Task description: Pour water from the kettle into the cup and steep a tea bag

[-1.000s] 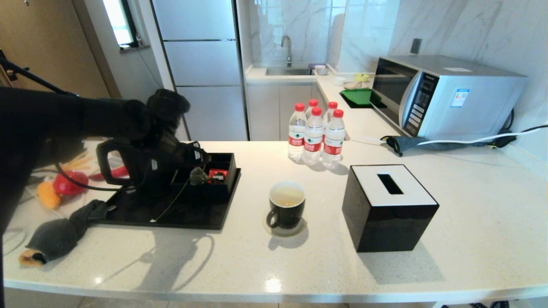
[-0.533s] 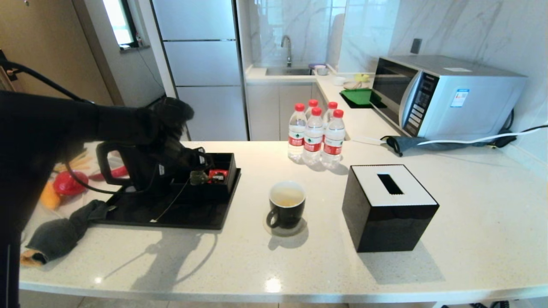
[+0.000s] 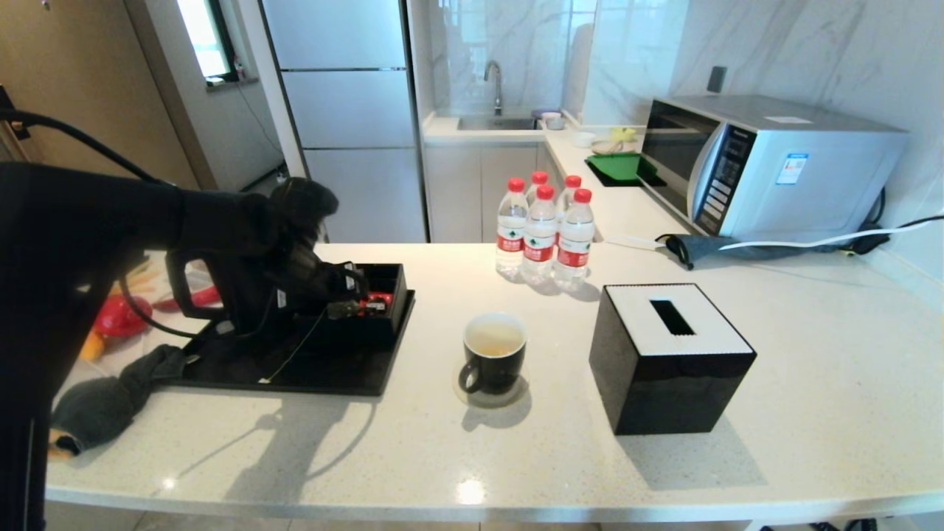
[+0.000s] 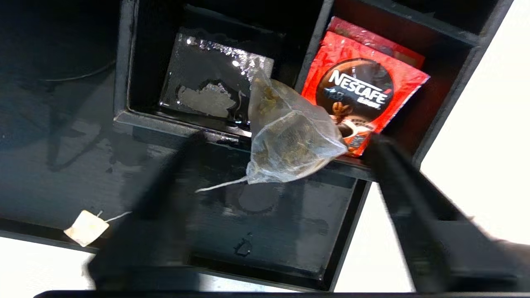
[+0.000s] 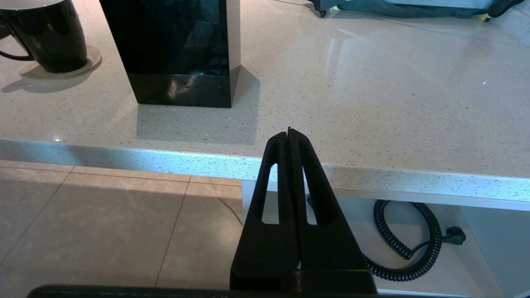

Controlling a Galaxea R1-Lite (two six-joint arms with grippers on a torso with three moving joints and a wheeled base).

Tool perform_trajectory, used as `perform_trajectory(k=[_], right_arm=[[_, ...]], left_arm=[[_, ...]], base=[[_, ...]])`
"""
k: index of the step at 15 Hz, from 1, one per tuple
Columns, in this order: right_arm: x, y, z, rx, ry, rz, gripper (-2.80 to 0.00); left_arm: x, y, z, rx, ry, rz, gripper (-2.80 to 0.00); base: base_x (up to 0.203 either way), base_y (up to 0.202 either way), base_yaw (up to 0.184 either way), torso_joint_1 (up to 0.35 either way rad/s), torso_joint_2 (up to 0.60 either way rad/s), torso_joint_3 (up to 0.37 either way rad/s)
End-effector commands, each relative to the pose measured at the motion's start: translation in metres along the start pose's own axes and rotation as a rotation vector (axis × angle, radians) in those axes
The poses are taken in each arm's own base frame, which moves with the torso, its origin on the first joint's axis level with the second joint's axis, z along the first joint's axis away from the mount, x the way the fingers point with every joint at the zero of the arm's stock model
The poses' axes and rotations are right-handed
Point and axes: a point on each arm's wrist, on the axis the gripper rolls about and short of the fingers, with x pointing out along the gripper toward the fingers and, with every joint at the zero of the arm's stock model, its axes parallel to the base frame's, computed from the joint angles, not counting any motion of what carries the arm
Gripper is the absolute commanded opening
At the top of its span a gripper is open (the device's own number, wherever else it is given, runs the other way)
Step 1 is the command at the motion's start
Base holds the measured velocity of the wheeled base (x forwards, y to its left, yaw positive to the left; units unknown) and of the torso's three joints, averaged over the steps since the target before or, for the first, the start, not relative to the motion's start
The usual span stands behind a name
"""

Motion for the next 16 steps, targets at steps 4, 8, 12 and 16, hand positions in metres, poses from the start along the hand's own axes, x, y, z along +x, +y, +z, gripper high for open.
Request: perform_trajectory(k=[4,8,12,16], right_arm=[[0.0,0.0,0.0,-0.001,0.001,0.001,-2.8],[0.0,0.0,0.0,-0.001,0.001,0.001,-2.8],[0.0,0.0,0.0,-0.001,0.001,0.001,-2.8],[0.0,0.0,0.0,-0.001,0.001,0.001,-2.8]], left_arm=[[0.008,0.0,-0.001,-0.003,0.011,0.006,-2.8],[0.01,0.003,0.001,-0.009,0.006,0.009,-2.8],[0.006,0.004,0.003,-0.012,-0.004,0.008,-2.8],[-0.011,0.003,0.007,-0.014,-0.036,-0.006,-2.8]], base=[[0.0,0.0,0.0,0.0,0.0,0.0],[0.0,0.0,0.0,0.0,0.0,0.0],[0.0,0.0,0.0,0.0,0.0,0.0],[0.0,0.0,0.0,0.0,0.0,0.0]])
